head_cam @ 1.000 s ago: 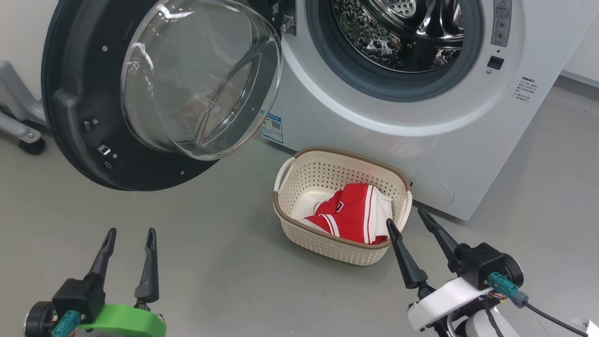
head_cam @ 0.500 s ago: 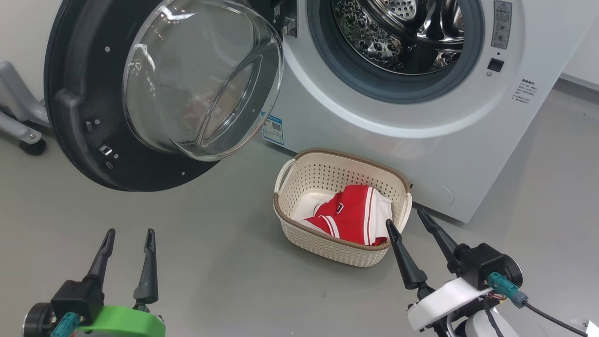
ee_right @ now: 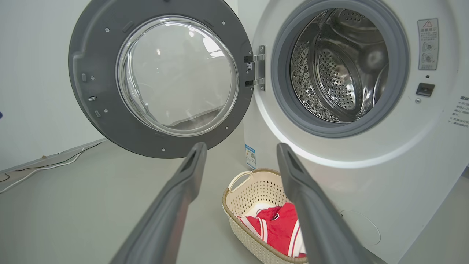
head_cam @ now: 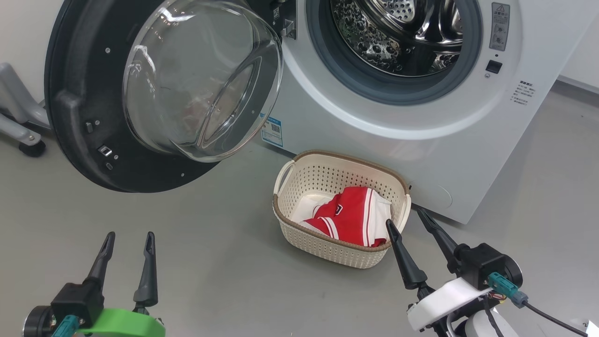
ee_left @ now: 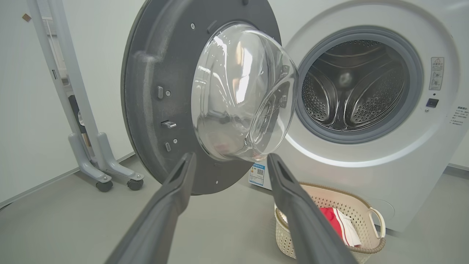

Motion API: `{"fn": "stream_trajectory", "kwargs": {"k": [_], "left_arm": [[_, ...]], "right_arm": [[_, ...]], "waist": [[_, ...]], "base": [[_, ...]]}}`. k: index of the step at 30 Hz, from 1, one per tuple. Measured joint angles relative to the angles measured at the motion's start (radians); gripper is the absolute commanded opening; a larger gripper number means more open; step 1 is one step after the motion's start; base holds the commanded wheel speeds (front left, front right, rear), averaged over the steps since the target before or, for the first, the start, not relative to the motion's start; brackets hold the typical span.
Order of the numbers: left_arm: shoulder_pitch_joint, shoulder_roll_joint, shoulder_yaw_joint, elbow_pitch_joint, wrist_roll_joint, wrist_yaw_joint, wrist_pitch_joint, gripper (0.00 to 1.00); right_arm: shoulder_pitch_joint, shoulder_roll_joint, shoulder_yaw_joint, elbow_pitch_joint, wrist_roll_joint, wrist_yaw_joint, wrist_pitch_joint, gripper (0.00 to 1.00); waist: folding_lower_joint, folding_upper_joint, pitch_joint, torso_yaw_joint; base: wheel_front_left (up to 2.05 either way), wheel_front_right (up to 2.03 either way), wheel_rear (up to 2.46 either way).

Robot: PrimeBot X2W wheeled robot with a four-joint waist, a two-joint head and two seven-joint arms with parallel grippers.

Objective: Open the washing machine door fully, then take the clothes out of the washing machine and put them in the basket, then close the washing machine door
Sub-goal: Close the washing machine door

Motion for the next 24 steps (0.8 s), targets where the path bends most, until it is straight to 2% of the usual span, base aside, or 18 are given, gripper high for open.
{"fn": "stream_trajectory", "kwargs": {"k": [22, 23, 24], "left_arm": [[0.003, 0.000, 0.009, -0.019, 0.000, 0.000, 0.000, 1.00], [0.003, -0.001, 0.011, -0.020, -0.001, 0.000, 0.000, 0.69], [0.003, -0.001, 0.014, -0.023, -0.002, 0.000, 0.000, 0.27]], "right_arm": [[-0.001, 0.000, 0.000, -0.017, 0.001, -0.002, 0.000, 1.00], [-0.001, 0.000, 0.001, -0.017, 0.000, -0.002, 0.000, 1.00], [-0.002, 0.000, 0.002, -0.017, -0.001, -0.002, 0.000, 1.00]], "waist": [[0.0000, 0.0000, 0.031, -0.009], [0.0000, 0.0000, 0.036, -0.008], [0.0000, 0.0000, 0.042, -0.007]], "base": [[0.00, 0.00, 0.00], [0.00, 0.00, 0.00], [0.00, 0.00, 0.00]]}}
